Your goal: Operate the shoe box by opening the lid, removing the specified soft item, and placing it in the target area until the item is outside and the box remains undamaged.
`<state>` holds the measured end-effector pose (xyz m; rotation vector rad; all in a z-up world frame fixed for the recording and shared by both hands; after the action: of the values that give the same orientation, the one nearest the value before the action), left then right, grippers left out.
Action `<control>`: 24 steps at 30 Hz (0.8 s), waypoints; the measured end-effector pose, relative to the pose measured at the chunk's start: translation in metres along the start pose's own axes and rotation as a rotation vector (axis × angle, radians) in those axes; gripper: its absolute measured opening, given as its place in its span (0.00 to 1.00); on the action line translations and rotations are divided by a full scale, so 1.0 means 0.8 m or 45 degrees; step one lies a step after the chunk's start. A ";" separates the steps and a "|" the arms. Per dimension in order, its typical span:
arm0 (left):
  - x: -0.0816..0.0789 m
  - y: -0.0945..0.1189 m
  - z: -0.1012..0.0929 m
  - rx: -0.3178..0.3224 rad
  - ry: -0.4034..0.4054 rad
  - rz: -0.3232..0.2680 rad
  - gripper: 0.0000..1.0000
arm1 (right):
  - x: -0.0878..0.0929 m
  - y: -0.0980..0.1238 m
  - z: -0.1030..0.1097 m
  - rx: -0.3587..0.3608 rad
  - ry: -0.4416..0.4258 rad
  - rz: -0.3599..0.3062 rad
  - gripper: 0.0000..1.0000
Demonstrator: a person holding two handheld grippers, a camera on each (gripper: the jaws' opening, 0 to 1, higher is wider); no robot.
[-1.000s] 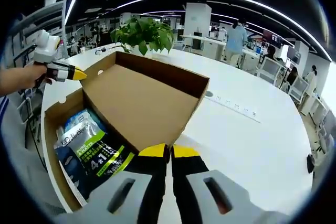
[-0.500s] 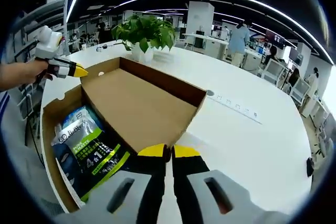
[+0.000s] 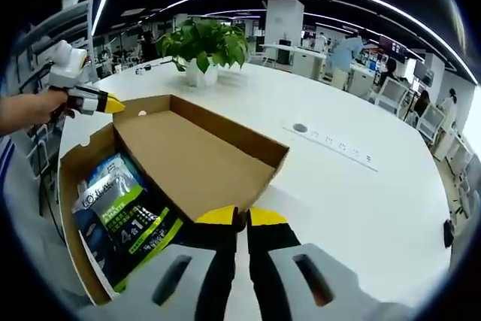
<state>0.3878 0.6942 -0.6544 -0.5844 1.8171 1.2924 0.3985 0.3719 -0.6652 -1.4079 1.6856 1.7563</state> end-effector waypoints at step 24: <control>0.002 -0.008 0.001 -0.003 0.007 0.082 0.03 | -0.001 -0.007 -0.001 -0.019 -0.093 0.079 0.03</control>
<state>0.3916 0.6928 -0.6594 -0.5347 1.8525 1.3369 0.4036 0.3733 -0.6678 -1.2938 1.6984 1.8347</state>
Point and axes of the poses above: the point that each gripper's makers call its tool centre point, and the gripper's own axes: y roughly backward along the fingers, z roughly to its left, x roughly out of its underside, the point moved 4 cm from there along y, roughly backward along the fingers, and after that the axes turned 15 degrees about x, right-handed, at the moved point
